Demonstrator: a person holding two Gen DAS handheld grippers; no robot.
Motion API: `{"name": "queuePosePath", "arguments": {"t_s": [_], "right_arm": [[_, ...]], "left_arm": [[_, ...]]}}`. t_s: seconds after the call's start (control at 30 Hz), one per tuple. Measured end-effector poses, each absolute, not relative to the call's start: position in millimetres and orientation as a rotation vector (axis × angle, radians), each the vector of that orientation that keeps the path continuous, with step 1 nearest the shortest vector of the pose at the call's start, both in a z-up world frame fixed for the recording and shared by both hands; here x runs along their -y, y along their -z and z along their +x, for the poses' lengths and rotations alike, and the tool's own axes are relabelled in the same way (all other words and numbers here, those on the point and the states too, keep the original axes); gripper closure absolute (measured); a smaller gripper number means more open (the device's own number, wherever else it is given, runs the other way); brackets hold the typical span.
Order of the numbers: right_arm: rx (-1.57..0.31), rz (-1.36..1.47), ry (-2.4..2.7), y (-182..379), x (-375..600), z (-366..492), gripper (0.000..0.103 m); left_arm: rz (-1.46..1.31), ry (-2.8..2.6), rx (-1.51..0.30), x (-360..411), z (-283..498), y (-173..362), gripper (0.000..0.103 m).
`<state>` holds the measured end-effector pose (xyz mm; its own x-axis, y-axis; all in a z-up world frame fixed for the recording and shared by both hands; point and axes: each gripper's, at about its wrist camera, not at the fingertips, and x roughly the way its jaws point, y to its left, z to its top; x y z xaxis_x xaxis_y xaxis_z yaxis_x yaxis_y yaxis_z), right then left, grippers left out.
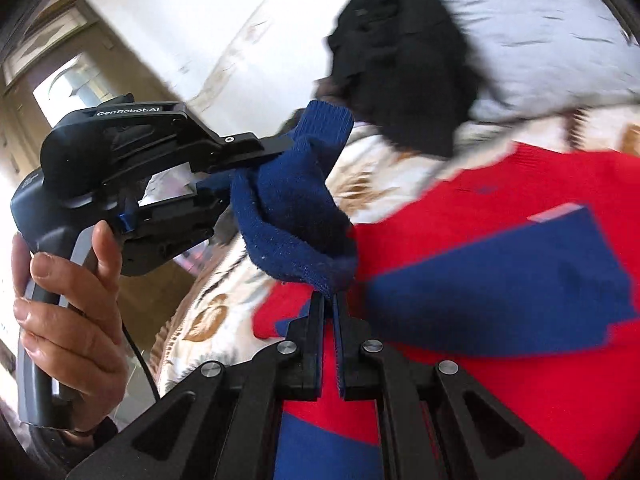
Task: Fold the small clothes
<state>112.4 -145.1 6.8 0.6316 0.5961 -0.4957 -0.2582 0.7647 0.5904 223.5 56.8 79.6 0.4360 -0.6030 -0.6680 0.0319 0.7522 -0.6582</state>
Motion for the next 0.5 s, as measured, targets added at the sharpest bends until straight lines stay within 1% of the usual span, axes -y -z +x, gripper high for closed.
{"name": "queuePosePath", "arguments": {"t_s": [0.13, 0.2, 0.3, 0.4, 0.5], "right_arm": [[-0.797, 0.553, -0.412, 11.7, 189.2, 99.5, 0.099], [-0.815, 0.595, -0.366, 23.2, 212.7, 94.7, 0.095], [-0.81, 0.697, -0.311, 42.7, 245.2, 91.2, 0.094], [-0.85, 0.838, -0.275, 64.5, 266.5, 96.2, 0.094], [-0.9, 0.877, -0.261, 74.1, 271.8, 106.3, 0.093]], "left_arm": [[-0.598, 0.461, -1.134, -13.6, 230.6, -53.9, 0.096], [-0.583, 0.458, -1.175, 2.9, 233.8, -38.6, 0.096], [-0.559, 0.457, -1.22, 23.0, 232.7, -16.0, 0.096], [-0.515, 0.44, -1.249, 40.1, 229.8, 2.0, 0.095], [-0.465, 0.442, -1.285, 50.5, 225.4, 12.8, 0.083]]}}
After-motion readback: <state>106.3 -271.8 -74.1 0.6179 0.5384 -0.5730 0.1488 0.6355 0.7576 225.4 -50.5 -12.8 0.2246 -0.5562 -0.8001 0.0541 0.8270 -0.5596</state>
